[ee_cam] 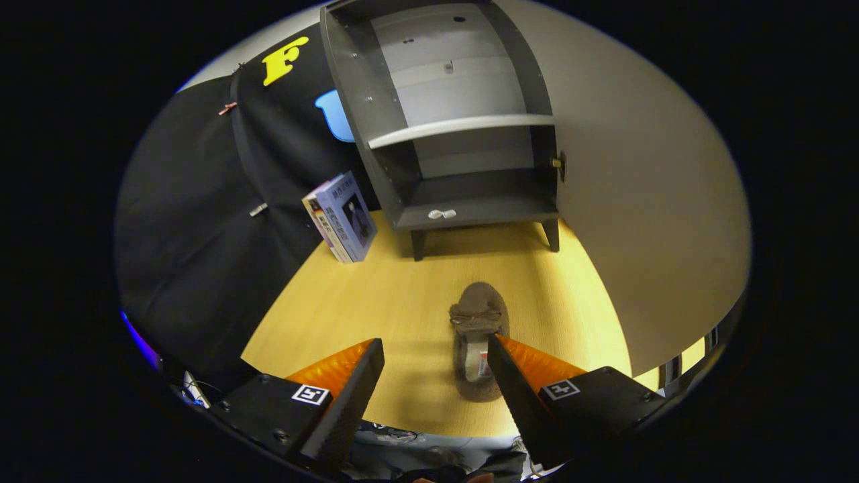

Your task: Open the shoe cabinet door, grab the shoes and put them into the shoe cabinet, then close the shoe cabinet door.

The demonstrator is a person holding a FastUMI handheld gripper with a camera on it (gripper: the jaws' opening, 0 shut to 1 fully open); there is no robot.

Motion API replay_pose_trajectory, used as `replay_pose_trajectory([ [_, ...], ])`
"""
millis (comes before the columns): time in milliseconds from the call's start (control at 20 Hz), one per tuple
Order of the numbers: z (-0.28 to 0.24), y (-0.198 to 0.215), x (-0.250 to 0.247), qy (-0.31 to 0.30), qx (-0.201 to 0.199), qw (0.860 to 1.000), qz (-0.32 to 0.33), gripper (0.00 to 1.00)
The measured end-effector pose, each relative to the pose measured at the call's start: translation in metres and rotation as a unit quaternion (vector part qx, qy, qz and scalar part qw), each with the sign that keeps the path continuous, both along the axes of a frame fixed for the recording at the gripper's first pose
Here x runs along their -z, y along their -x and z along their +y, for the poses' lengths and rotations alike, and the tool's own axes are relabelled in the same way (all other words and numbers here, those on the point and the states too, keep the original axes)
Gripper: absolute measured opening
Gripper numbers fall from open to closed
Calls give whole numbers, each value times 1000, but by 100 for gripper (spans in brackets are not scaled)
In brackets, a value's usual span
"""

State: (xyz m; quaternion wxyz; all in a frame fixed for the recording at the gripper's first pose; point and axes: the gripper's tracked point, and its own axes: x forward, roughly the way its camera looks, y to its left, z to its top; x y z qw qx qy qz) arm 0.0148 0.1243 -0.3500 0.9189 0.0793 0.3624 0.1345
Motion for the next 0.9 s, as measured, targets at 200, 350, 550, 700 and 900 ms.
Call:
replay_pose_trajectory([
  [200,8,-17,65,11,18,999,36,99],
  [350,12,-31,106,18,33,998,55,95],
  [550,21,-71,134,24,51,998,27,81],
  [700,23,-96,150,48,66,997,-5,74],
  [900,12,-107,154,78,91,992,-23,38],
])
